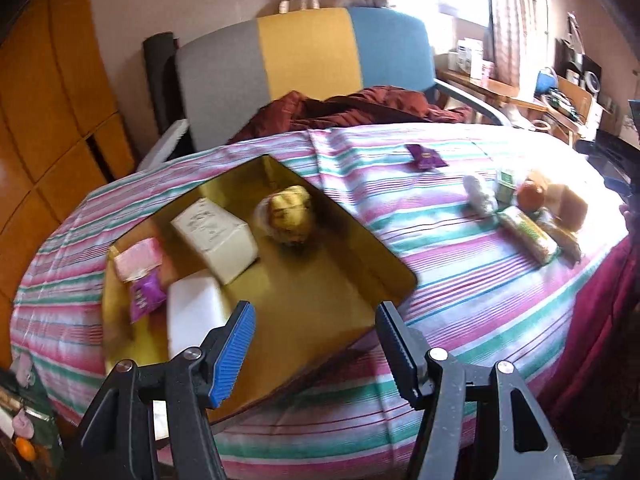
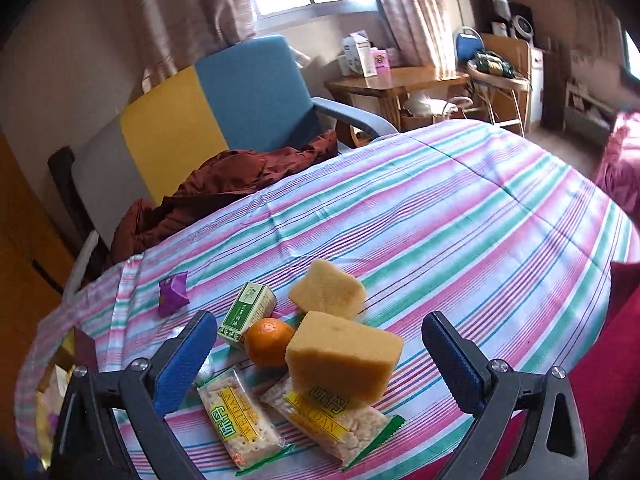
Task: Organize objects
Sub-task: 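Move both tools back toward the biscuit packets and yellow sponges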
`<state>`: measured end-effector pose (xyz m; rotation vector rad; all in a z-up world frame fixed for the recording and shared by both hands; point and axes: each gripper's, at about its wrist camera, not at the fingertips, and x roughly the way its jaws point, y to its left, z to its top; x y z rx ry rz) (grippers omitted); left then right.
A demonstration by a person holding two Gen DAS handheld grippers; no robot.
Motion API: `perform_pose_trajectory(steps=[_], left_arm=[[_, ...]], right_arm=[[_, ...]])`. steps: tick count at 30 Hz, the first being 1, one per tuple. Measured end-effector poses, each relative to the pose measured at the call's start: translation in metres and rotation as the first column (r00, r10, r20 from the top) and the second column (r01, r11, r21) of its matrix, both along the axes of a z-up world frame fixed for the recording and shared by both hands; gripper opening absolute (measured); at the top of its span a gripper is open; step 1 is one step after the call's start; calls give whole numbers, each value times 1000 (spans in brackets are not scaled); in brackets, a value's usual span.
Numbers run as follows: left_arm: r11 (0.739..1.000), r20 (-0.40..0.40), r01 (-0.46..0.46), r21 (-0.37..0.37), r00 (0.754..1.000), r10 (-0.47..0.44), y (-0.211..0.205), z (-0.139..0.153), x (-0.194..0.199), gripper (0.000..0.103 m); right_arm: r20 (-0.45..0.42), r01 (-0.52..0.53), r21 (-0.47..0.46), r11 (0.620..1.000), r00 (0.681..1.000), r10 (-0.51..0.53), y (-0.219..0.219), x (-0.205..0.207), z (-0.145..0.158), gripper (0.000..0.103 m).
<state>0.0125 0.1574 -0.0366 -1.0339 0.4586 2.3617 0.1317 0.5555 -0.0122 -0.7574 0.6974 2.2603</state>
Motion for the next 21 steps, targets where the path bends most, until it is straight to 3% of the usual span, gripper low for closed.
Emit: perform_pose_trajectory(steps=[9,21], left_arm=[[986,103,162,35,981,-165,69,-5,4,63],[952,267,294,80,914,-305,178,-28,7,63]], right_arm=[[-94,7,-4,1000,996,-7,0,10,6,103],[-132,-10,-60,998,991,2,6,13,2,103]])
